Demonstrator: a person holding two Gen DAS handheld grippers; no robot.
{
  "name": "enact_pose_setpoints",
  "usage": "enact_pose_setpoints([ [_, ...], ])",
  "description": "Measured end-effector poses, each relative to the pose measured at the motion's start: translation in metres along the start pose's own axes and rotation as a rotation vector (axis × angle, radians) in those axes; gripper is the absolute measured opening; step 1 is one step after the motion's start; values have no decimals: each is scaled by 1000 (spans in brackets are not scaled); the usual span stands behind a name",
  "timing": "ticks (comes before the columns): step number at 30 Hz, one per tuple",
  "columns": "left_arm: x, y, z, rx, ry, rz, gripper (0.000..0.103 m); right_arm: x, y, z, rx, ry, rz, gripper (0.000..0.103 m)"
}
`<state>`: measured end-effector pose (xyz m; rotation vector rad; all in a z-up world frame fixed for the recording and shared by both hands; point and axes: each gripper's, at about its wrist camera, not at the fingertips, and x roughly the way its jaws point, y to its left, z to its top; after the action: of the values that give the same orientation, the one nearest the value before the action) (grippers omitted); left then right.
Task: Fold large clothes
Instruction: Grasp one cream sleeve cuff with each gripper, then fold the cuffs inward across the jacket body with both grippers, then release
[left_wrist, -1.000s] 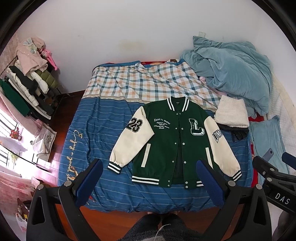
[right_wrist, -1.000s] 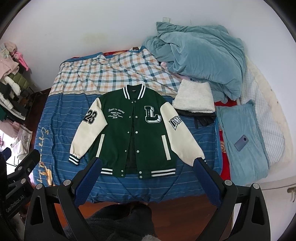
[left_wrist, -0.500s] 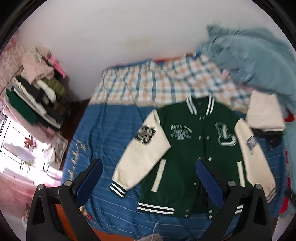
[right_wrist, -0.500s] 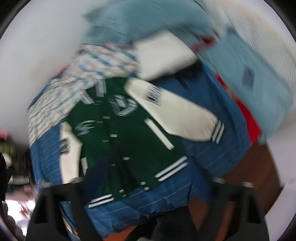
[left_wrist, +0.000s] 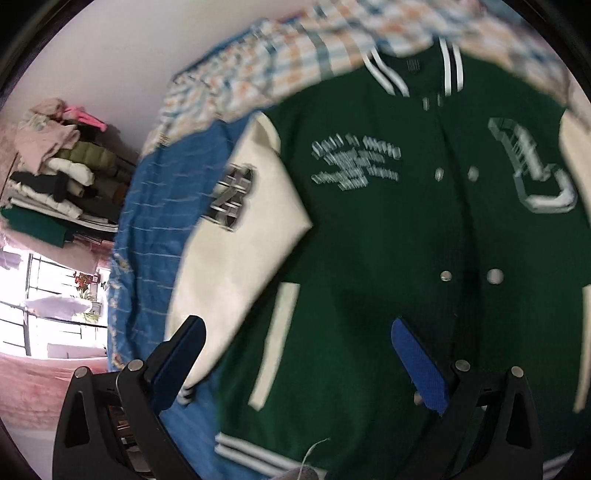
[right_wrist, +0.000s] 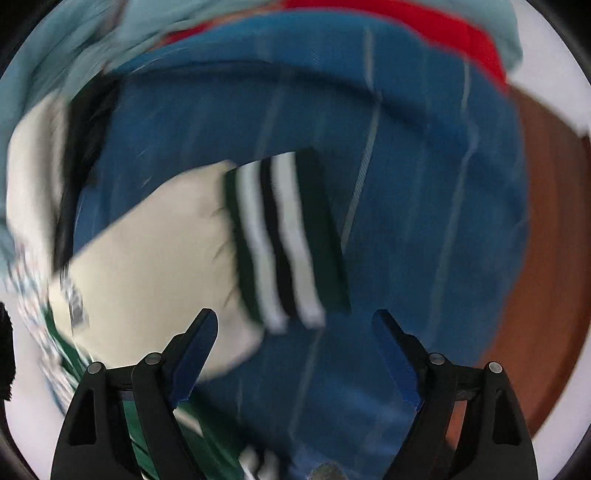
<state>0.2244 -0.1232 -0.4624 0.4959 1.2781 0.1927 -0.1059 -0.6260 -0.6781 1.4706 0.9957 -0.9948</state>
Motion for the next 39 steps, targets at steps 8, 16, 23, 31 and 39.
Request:
enact_pose_setpoints([
  [8,63,-32,11,-18,11,-42,103,30,31,24,23,-147,-85,72],
  [16,72,29,-4,-144,25,-121,103,-34,128,-22,-242,-290,-44,23],
  [23,102,170,-83,-599,224,-351,102,-86,252,-111,-566,-313,107,22],
  [31,207,241,-168,-1274,373,-607,91,-49,347,-213,-752,-243,156,21],
  [39,220,343,-124,-1307,153,-346,15,-36,387,-319,-894,-200,137,21],
])
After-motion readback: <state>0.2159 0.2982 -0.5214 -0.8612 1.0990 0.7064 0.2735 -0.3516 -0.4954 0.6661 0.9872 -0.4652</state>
